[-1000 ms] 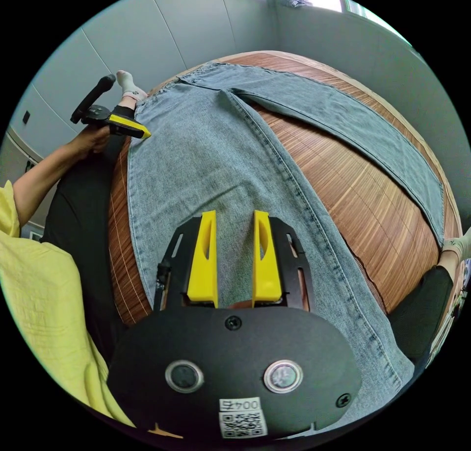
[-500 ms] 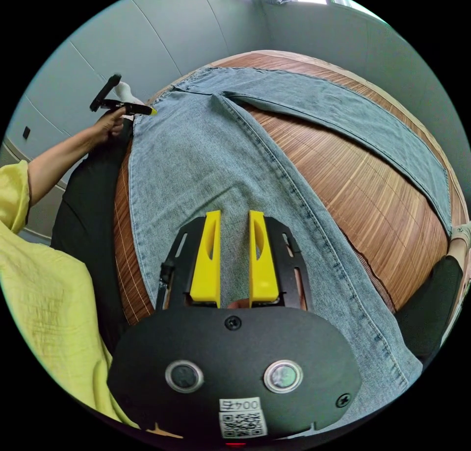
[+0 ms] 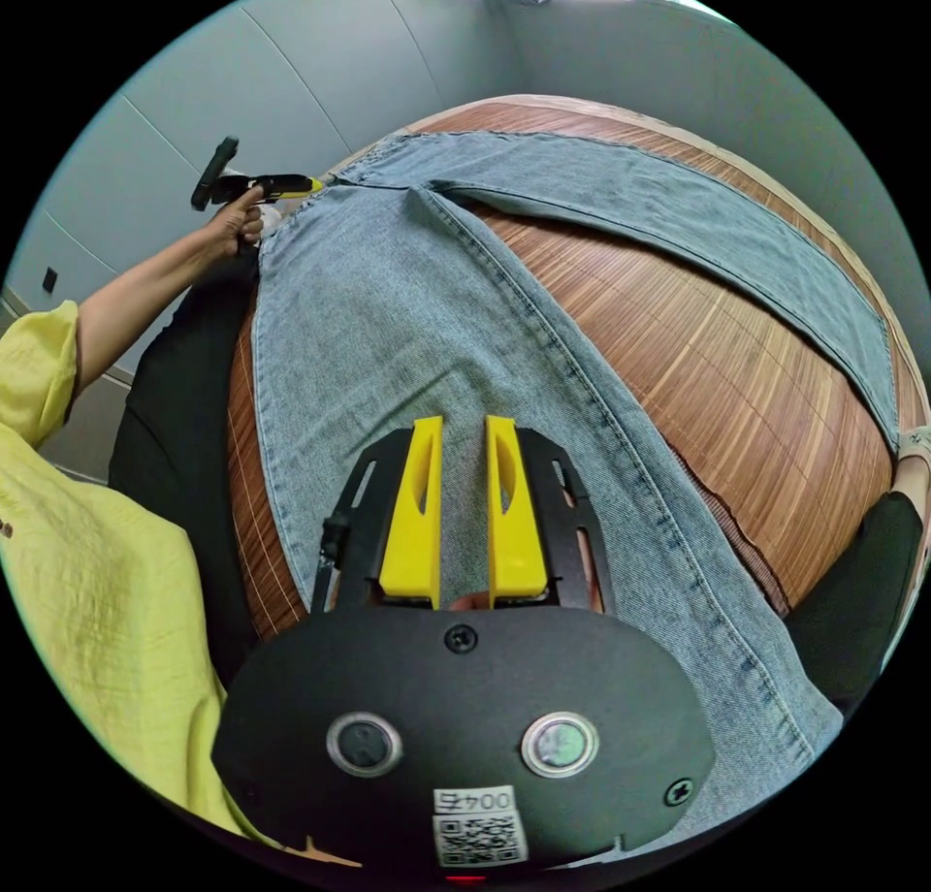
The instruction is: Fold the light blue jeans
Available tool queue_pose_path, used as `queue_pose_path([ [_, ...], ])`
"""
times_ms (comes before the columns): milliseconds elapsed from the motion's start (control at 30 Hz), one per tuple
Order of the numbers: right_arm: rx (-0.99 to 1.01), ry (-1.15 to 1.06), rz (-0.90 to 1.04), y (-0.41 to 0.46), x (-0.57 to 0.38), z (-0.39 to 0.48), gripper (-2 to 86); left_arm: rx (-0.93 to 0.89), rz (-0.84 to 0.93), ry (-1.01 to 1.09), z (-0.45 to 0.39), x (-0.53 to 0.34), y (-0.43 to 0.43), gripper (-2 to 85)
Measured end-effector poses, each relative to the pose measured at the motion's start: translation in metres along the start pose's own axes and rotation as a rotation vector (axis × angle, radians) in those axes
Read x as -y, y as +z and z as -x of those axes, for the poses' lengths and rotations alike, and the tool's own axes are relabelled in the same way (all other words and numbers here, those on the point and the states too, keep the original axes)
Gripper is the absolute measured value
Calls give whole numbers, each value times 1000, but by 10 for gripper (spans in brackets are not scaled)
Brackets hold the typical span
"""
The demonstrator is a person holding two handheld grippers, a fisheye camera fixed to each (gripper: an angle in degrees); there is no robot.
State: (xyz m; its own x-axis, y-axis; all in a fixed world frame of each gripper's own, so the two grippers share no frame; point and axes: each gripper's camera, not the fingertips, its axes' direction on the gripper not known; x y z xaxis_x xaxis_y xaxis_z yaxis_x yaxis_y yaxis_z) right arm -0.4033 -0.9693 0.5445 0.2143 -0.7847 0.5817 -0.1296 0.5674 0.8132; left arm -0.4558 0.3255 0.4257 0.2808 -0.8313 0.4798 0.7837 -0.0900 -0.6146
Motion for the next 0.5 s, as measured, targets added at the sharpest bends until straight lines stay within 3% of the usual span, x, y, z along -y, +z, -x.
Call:
queue_pose_path([
  [200,6,4,10,-9,-2,1,80,266,79,58,-2,33,45,21],
  [233,10,8,9,-10,-3,1,80,267,126,57,6,33,58,22],
  [500,149,20,-3,-34,-8,-9,72,78,-46,4,57,-2,30,29],
])
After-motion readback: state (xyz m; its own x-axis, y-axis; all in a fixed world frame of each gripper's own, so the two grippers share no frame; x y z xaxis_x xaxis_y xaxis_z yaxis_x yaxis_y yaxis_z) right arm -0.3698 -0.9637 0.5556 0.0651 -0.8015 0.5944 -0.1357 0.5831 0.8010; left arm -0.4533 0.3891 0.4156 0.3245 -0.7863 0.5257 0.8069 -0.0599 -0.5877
